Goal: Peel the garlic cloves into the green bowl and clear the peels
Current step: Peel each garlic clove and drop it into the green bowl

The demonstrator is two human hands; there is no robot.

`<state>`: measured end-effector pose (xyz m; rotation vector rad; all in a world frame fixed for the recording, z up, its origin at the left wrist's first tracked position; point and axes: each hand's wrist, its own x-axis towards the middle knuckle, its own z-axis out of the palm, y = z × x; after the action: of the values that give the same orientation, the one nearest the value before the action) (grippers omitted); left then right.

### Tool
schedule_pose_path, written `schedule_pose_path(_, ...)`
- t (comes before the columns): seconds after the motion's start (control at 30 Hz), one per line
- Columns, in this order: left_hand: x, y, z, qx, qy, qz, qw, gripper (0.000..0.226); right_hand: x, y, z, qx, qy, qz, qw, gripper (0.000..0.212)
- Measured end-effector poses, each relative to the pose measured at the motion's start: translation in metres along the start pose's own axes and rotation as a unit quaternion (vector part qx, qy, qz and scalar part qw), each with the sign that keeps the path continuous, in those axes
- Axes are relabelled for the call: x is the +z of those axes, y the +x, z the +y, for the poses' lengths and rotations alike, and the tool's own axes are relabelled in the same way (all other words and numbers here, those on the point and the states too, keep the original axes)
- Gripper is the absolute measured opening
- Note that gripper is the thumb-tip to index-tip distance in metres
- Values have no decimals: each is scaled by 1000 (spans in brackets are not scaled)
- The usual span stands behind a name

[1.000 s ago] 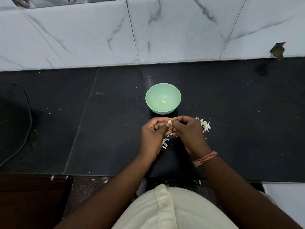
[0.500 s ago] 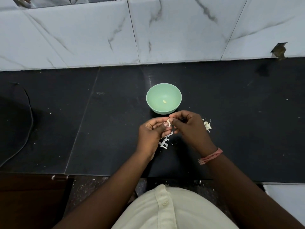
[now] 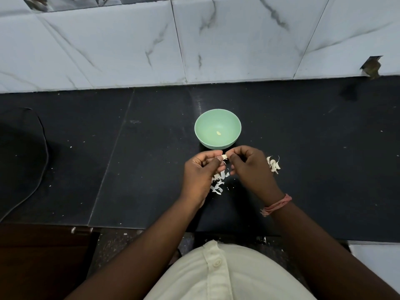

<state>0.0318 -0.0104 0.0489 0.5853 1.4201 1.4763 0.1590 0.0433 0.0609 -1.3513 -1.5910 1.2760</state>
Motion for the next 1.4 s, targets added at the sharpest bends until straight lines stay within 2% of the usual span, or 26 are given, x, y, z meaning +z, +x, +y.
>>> schedule_pose_path(0.27,1,-2,0,5,-23,23,999,14,11,-4,3,2,12,32,999,11)
schedule_pose_path(0.63,-3,3,2,1,-3,-42,999,14,13,-3,5,3,-70,21,997,18)
schedule_pose_path(0.77,-4,6,2,-13,-9,-62,998,14,13,2,6,32,-30,-12,999,21)
schedule_pose_path(0.87,-4,9,-2,-6,1,-44,999,17,16,3,8,55,-1,-29,998,24)
schedule_pose_path(0.93,-3,9,-4,17,32,-16,999,18,19,2,8,90,63,-41,993,25)
schedule_pose_path(1.07,-1,6,-7,41,60,10,997,14,25,-3,2,157,216,-77,961,27)
schedule_pose_path(1.17,-1,6,-8,38,53,15,998,16,25,-5,-1,184,282,-90,937,26)
schedule_pose_path(1.23,-1,4,-9,30,41,8,999,17,24,-4,0,183,276,-76,941,26)
schedule_pose_path(1.33,1,0,-8,21,28,-19,999,20,23,-1,4,147,193,-50,969,27)
schedule_pose_path(1.4,1,-1,-9,19,20,-26,999,24,24,-1,7,136,170,-46,975,26)
